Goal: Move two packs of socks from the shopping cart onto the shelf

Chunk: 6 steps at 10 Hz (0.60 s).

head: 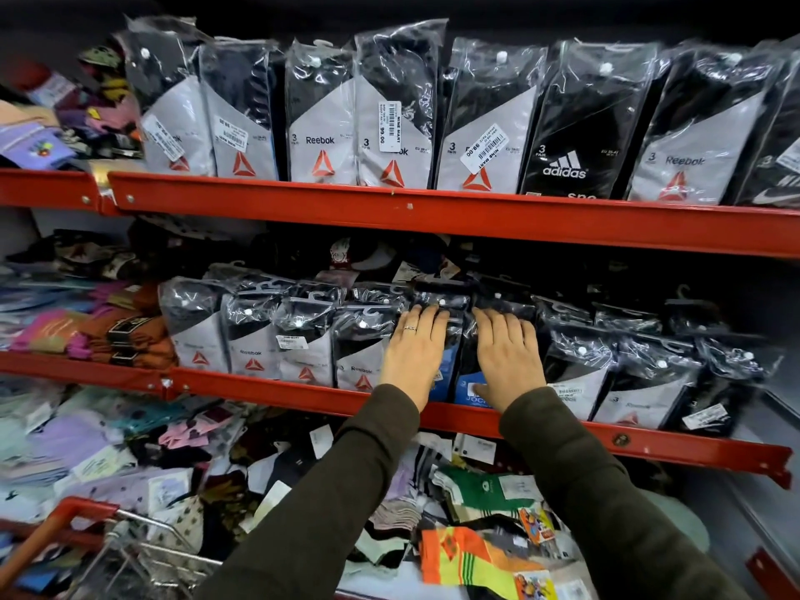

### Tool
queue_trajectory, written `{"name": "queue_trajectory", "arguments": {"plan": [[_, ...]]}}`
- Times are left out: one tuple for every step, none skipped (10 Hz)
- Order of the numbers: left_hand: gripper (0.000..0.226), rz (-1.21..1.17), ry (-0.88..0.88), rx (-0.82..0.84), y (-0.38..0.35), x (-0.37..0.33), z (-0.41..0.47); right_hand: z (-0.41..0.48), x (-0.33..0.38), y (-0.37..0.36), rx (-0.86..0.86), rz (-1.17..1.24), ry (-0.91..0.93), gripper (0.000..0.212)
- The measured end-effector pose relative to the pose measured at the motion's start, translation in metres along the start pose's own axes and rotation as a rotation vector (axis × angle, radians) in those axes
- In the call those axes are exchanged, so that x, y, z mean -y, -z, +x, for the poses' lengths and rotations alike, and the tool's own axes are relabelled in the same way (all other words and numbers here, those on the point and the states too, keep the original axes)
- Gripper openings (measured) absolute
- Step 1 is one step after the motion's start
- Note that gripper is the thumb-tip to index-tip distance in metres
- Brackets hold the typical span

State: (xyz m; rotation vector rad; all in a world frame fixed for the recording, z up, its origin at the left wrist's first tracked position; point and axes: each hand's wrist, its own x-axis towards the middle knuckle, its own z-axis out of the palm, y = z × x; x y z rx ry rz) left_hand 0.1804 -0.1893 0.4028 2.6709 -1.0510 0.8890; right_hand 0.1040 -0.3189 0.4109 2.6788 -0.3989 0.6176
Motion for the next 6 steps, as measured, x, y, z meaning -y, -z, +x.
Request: {"name": "queue_trajectory", "arguments": {"plan": [[0.107,0.043,-0.052,0.027,0.002,0.008,0.000,0.001,-0.002,-0.005,-0.007,0.003,0.008,0.121],[0.108,0.050,-0.079,0.057,0.006,0.012,0.000,0.002,-0.005,-0.003,0.002,0.002,0.012,0.121],[0.106,0.072,-0.101,0.062,0.005,0.012,-0.005,0.000,-0.006,-0.004,0.020,0.025,0.031,0.122],[0.099,0.083,-0.104,0.048,0.009,0.014,-0.004,0.000,-0.005,-0.001,0.046,0.067,0.028,0.126],[0.092,0.112,-0.147,-0.091,0.035,0.027,-0.014,-0.013,-0.003,0.026,-0.092,0.127,0.004,0.125],[0.080,0.078,-0.129,-0.191,0.047,0.028,-0.016,-0.019,-0.013,0.031,-0.249,0.224,-0.012,0.107]]}}
